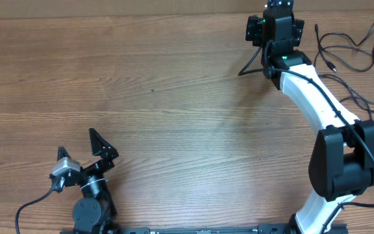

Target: Untangle cables

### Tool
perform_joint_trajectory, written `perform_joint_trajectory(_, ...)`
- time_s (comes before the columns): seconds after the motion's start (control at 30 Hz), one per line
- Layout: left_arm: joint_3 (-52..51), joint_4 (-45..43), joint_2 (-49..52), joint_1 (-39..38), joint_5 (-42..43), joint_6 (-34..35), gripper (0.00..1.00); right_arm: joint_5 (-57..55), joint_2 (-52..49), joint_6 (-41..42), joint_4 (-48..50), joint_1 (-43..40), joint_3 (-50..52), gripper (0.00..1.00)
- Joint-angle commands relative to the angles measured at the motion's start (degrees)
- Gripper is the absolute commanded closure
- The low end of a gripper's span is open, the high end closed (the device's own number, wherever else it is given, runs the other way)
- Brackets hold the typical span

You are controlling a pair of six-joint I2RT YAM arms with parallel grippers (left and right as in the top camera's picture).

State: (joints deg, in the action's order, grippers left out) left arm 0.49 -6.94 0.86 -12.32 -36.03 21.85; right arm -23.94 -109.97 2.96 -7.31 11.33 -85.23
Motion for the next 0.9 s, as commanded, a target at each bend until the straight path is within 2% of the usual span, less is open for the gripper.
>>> perform_joint_trajectory(0.0,-0.24,1.9,-0.68,0.35,0.28,-0.83,0.0,0.02,1.75,-0.04,0.22,-0.13,-0.66,0.0)
perform_joint_trajectory(0.3,-0.24,5.95,-0.68,0.42,0.35,-0.85,0.01,0.02,1.75,-0.04,0.22,-0.13,-0.66,0.0)
perform_joint_trajectory(0.53,-0.24,8.48,-0.68,2.91,6.21,-1.27,0.0,0.02,1.75,-0.04,0.22,-0.15,-0.66,0.0)
perform_joint_trajectory(0.87,-0.24,7.87,-0.7,8.81,30.58,-24.35,0.01,0.02,1.75,-0.04,0.22,-0.15,-0.66,0.0)
